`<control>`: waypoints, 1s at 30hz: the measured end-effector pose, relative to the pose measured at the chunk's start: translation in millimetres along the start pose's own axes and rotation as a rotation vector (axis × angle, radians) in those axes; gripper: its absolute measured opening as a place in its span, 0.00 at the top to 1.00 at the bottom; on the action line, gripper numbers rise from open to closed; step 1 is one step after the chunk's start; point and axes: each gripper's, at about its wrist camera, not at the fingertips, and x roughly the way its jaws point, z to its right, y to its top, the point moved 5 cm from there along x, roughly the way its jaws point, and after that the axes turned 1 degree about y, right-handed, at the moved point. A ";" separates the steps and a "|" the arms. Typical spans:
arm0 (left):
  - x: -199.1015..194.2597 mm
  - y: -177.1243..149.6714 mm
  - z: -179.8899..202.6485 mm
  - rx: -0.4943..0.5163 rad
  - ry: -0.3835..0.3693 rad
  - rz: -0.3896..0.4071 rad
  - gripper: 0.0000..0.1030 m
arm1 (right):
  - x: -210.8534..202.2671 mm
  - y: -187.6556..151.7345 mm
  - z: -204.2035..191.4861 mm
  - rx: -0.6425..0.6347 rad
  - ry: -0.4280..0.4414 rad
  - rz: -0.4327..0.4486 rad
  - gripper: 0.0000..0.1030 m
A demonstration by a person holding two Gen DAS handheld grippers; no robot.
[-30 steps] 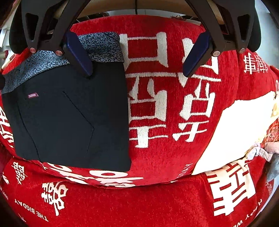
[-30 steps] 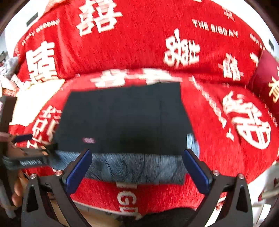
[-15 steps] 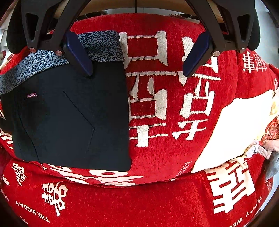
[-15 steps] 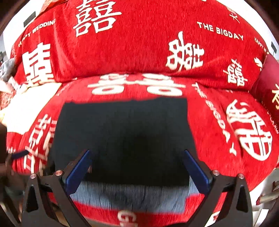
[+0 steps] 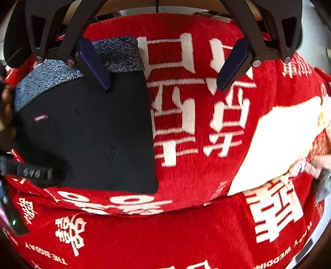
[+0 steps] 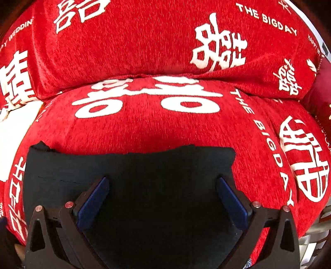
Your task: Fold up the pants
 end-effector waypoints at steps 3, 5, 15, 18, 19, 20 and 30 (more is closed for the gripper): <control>-12.3 25.9 -7.9 -0.045 -0.053 0.059 0.00 | -0.2 -1.8 0.6 0.000 0.000 0.036 0.00; -2.9 48.6 -15.3 -0.116 -0.130 0.016 0.00 | -0.1 -1.8 -0.6 -0.003 -0.008 0.046 0.00; 87.8 95.5 -45.4 -0.319 -0.057 -0.209 0.00 | 3.6 -1.3 -3.3 -0.013 -0.030 0.051 0.00; 82.1 99.8 -39.7 -0.260 -0.024 -0.187 0.00 | 5.0 -0.4 -3.4 -0.015 -0.036 0.045 0.00; 78.7 100.6 -41.0 -0.256 -0.032 -0.183 0.00 | 4.1 -0.4 -2.8 -0.014 -0.029 0.040 0.00; 73.1 99.5 -44.1 -0.267 -0.052 -0.182 0.00 | 2.1 -0.1 -1.7 -0.013 -0.023 0.032 0.00; 30.0 10.9 -13.0 -0.153 -0.253 -0.189 0.00 | -69.1 -70.7 -10.3 -0.108 0.036 0.023 0.00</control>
